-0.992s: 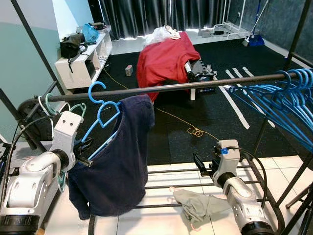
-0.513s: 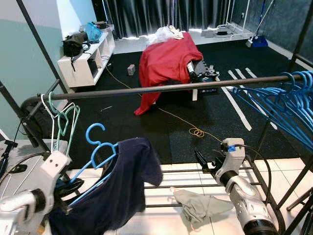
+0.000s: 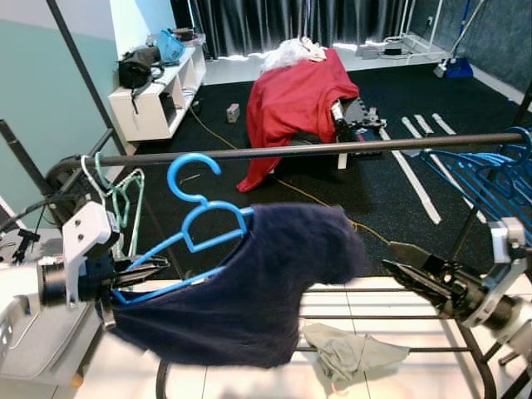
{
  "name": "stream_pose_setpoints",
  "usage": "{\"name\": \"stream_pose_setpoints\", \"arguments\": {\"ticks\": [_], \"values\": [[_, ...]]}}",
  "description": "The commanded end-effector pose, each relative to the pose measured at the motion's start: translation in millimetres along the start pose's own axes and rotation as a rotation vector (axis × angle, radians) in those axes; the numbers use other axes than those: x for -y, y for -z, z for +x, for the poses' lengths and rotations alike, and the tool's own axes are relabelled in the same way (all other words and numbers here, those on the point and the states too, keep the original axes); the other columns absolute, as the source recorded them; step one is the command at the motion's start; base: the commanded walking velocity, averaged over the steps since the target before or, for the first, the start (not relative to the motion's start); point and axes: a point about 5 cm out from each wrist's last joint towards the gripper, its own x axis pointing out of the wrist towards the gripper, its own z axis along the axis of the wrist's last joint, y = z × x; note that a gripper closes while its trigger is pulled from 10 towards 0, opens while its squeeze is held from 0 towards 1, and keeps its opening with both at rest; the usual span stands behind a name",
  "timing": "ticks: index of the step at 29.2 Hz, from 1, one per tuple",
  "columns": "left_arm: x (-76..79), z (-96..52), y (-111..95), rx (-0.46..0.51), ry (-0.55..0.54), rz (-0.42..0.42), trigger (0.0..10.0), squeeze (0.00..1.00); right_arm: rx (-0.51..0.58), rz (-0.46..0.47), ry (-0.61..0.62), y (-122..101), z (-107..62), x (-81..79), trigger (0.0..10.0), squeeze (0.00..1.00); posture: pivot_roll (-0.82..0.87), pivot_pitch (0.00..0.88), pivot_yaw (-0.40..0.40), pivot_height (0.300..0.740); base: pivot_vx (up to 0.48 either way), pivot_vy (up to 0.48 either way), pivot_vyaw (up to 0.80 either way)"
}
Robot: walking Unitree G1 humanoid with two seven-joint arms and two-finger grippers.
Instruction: Hang hanger
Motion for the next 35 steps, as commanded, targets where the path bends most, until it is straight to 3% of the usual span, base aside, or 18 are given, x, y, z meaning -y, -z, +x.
{"name": "stream_pose_setpoints", "arguments": {"ticks": [1, 7, 10, 13, 17, 22, 25, 27, 31, 35], "values": [[-2.1, -4.5, -0.9, -0.020, 0.042, 0.008, 1.7, 0.00, -0.029, -0.035, -0.023, -1.8, 5.4, -1.8, 10.0, 0.00, -0.14, 0.000, 0.098, 0.740, 0.000, 0.000, 0.00], [-6.3, -2.0, -14.9, -0.019, 0.107, 0.079, 1.6, 0.00, -0.055, -0.081, -0.108, -23.4, 9.1, -15.8, 10.0, 0.00, -0.16, 0.000, 0.105, 0.740, 0.000, 0.000, 0.00], [-5.9, -0.5, -17.1, -0.011, 0.118, 0.086, 1.6, 0.00, -0.071, -0.078, -0.136, -24.1, 10.6, -19.5, 10.0, 0.00, -0.16, 0.000, 0.104, 0.740, 0.000, 0.000, 0.00], [-4.3, 5.8, -21.5, 0.018, 0.153, 0.102, 1.5, 0.00, -0.132, -0.048, -0.276, -13.1, 21.7, -37.0, 10.0, 0.00, -0.16, 0.000, 0.101, 0.740, 0.000, 0.000, 0.00], [-2.2, 11.9, -24.0, 0.038, 0.179, 0.114, 1.3, 0.00, -0.132, -0.024, -0.393, -10.7, 30.9, -52.3, 10.0, 0.00, -0.15, 0.000, 0.096, 0.740, 0.000, 0.000, 0.00], [-2.0, 13.4, -24.8, 0.040, 0.193, 0.122, 1.3, 0.00, -0.123, -0.023, -0.408, -14.1, 31.3, -53.2, 10.0, 0.00, -0.15, 0.000, 0.095, 0.740, 0.000, 0.000, 0.00], [-2.0, 14.2, -27.5, 0.051, 0.205, 0.129, 1.1, 0.00, -0.169, -0.033, -0.400, -12.2, 29.8, -52.5, 10.0, 0.00, -0.15, 0.000, 0.095, 0.740, 0.000, 0.000, 0.00], [-1.9, 16.3, -30.3, 0.057, 0.217, 0.139, 1.1, 0.00, -0.285, -0.048, -0.399, -0.9, 28.4, -54.0, 10.0, 0.00, -0.15, 0.000, 0.095, 0.740, 0.000, 0.000, 0.00], [-1.9, 17.1, -31.3, 0.058, 0.223, 0.144, 1.0, 0.00, -0.372, -0.052, -0.398, 10.1, 26.9, -56.1, 10.0, 0.00, -0.15, 0.000, 0.098, 0.740, 0.000, 0.000, 0.00], [-2.2, 17.5, -31.6, 0.058, 0.225, 0.146, 0.9, 0.00, -0.405, -0.049, -0.394, 15.2, 25.9, -56.3, 10.0, 0.00, -0.15, 0.000, 0.097, 0.740, 0.000, 0.000, 0.00]]}}
